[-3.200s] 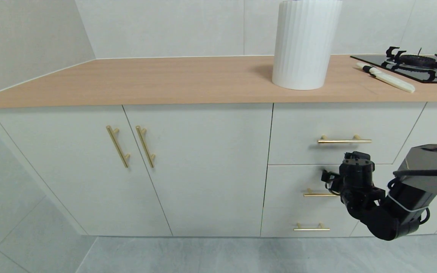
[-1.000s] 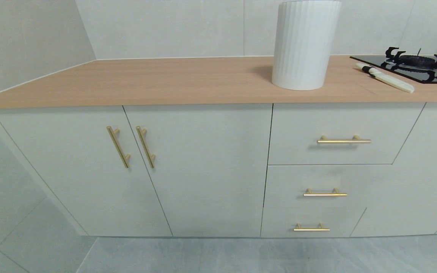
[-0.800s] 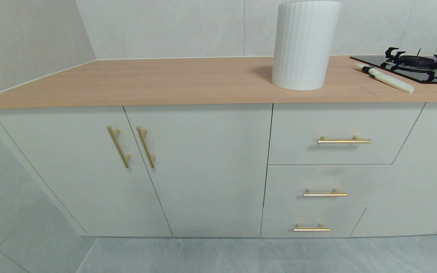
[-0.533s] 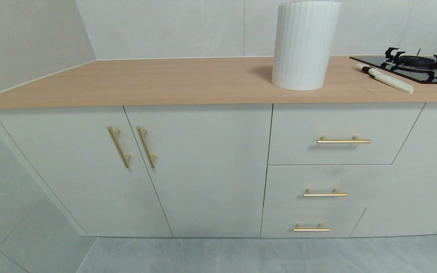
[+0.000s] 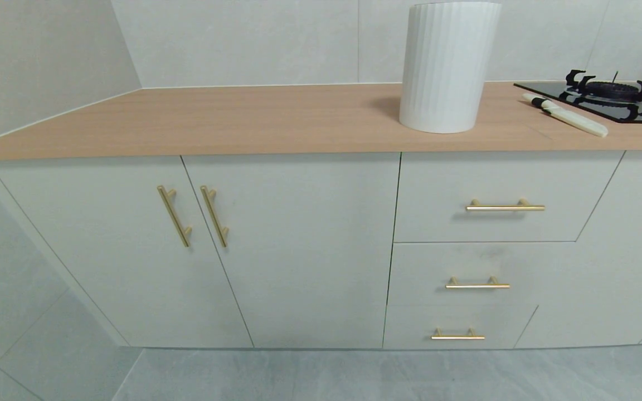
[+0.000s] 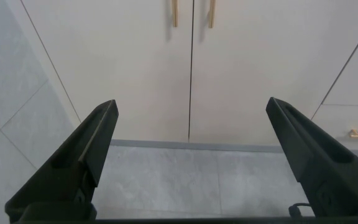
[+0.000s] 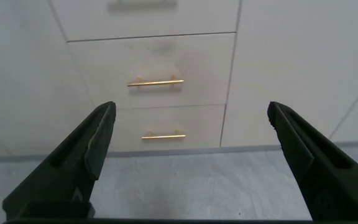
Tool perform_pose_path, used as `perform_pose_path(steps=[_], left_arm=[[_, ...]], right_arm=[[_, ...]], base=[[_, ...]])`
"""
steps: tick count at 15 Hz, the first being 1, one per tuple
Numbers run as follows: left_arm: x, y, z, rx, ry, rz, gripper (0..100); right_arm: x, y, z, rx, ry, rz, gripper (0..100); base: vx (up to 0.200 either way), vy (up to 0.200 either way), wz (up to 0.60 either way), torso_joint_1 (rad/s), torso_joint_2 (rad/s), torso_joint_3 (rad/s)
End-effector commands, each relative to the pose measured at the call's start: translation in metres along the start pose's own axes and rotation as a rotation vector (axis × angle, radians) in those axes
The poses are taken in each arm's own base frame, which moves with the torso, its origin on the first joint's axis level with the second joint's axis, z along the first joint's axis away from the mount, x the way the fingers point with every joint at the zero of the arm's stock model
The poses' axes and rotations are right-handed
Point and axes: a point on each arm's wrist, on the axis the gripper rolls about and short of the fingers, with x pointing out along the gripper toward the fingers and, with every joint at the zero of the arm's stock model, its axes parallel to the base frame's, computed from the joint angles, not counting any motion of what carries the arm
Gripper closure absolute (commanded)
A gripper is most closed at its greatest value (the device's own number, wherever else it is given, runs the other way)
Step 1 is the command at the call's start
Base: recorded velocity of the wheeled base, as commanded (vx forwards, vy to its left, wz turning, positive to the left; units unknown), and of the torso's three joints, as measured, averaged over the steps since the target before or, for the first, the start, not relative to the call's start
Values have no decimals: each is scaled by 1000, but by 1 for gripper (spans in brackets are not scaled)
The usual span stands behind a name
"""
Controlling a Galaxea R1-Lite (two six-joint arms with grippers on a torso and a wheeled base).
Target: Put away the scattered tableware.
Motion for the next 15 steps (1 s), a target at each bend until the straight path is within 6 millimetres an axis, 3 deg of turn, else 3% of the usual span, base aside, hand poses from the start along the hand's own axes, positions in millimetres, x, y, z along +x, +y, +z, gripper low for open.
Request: perform_pose_path(steps=[1,14,15], left_arm=[[0,0,0,-1,0,0,0],[0,0,0,13,0,0,0],[0,0,0,12,0,0,0]], right_arm=[[0,1,-1,-15,10,26,0],[0,1,-1,-17,8,29,0],[0,1,-1,-15,8,29,0]], base=[[0,0,0,0,0,0],[0,0,0,0,0,0],[200,0,0,-7,-2,7]])
